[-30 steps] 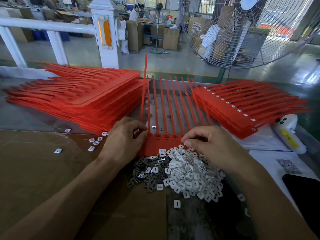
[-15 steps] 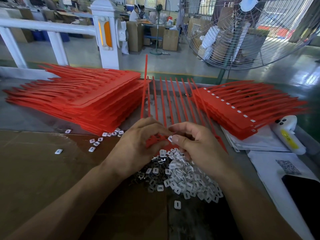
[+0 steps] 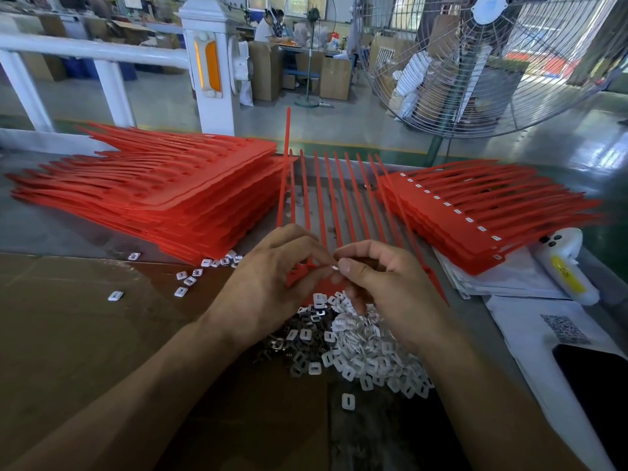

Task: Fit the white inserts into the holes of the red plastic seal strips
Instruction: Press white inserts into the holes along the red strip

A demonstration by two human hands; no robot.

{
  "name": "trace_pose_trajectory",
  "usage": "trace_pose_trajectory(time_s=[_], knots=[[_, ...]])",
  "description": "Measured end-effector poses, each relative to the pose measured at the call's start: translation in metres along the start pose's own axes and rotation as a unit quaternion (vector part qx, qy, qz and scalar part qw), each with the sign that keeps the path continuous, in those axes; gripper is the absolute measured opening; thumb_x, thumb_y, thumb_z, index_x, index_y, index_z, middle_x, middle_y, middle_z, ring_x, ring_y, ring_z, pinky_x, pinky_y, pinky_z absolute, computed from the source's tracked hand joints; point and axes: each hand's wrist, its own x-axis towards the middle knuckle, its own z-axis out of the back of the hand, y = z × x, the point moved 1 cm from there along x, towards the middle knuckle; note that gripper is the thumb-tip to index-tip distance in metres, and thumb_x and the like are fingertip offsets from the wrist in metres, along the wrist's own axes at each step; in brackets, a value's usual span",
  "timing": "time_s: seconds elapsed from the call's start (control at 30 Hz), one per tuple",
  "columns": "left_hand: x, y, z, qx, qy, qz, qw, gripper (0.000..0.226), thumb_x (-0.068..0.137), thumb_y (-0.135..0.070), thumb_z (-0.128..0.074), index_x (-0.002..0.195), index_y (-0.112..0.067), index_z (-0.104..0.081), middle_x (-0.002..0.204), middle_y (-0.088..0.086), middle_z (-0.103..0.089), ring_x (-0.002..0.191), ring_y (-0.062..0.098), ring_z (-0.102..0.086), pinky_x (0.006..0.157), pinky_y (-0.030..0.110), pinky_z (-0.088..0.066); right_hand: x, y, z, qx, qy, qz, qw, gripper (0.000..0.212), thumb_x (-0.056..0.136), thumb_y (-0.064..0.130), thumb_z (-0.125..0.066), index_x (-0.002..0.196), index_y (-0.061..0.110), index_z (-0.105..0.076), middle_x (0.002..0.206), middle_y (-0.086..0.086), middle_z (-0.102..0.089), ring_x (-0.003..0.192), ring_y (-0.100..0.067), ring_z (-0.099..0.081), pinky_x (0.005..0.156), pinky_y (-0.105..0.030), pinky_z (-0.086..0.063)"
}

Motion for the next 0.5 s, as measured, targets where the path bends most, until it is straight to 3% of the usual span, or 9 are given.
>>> trace_pose_trajectory(time_s=[0.07,0.23,0.37,0.5], knots=[[-0.0008,0.0004,-0.0004,-0.006,-0.01,0.024,1.0,0.008,0.095,-0.03,-0.068,0.099,-0.023,-0.068,0.102,-0.013,-0.06,0.098,0.014,-0.063,0.08,0.03,-0.053,-0.0013,0.0016,-0.0013,-0.02,-0.001,0.015,1.0,0.01,0.101,0.021,-0.066,0.099,0.025,-0.075,0.087,-0.007,-0.076,0.064,-0.015,-0.063,0.058,-0.026,-0.053],[-0.0008,0.0009,-0.0009,-0.012,-0.02,0.058,0.998,0.006,0.095,-0.032,-0.067,0.094,-0.026,-0.065,0.095,-0.014,-0.061,0.091,0.011,-0.062,0.076,0.018,-0.048,-0.0045,0.0044,-0.0054,-0.13,-0.021,0.071,0.989,0.015,0.097,0.029,-0.07,0.086,0.037,-0.075,0.074,0.015,-0.071,0.061,0.005,-0.063,0.058,-0.009,-0.047],[-0.0015,0.0001,-0.0024,-0.022,-0.017,0.065,0.997,0.006,0.095,-0.033,-0.066,0.094,-0.027,-0.065,0.093,-0.014,-0.061,0.089,0.013,-0.062,0.073,0.017,-0.047,-0.0048,0.0051,-0.0069,-0.149,-0.031,0.079,0.985,0.009,0.098,0.029,-0.069,0.093,0.034,-0.075,0.084,0.017,-0.073,0.079,0.003,-0.068,0.068,-0.008,-0.048],[-0.0019,0.0009,-0.004,-0.035,-0.022,0.074,0.996,0.006,0.094,-0.033,-0.068,0.097,-0.028,-0.065,0.094,-0.012,-0.062,0.088,0.016,-0.062,0.072,0.022,-0.049,-0.0046,0.0062,-0.0079,-0.164,-0.035,0.083,0.982,0.011,0.099,0.03,-0.067,0.091,0.034,-0.075,0.085,0.015,-0.073,0.081,0.001,-0.067,0.07,-0.008,-0.047]])
